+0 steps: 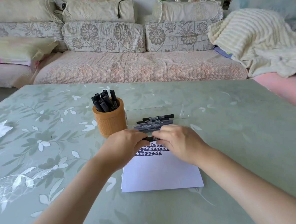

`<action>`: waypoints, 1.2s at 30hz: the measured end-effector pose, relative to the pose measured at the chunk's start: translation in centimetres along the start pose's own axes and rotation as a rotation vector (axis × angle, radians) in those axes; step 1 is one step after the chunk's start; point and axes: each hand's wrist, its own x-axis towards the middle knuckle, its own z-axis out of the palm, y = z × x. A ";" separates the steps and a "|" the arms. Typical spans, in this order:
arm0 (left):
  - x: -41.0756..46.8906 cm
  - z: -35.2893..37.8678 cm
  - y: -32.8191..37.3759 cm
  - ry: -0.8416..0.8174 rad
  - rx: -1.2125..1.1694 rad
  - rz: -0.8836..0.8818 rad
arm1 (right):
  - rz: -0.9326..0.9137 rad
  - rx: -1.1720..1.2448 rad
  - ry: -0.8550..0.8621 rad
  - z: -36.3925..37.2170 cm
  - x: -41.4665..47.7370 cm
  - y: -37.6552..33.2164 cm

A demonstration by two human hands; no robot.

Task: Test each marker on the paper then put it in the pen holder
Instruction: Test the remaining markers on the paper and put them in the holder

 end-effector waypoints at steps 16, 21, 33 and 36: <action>-3.5 -1.6 -6.1 -0.016 0.063 -0.371 | 0.287 0.282 -0.138 0.0 -1.1 1.7; -4.2 -0.1 -6.5 -0.035 0.143 -0.411 | 0.305 0.344 -0.080 0.6 -1.2 1.2; -3.8 0.4 -3.0 0.090 -0.030 -0.143 | 0.310 0.576 0.086 1.2 -1.5 1.8; -4.0 1.4 -0.5 0.010 -0.097 0.008 | 0.293 0.533 0.062 1.6 -1.8 1.7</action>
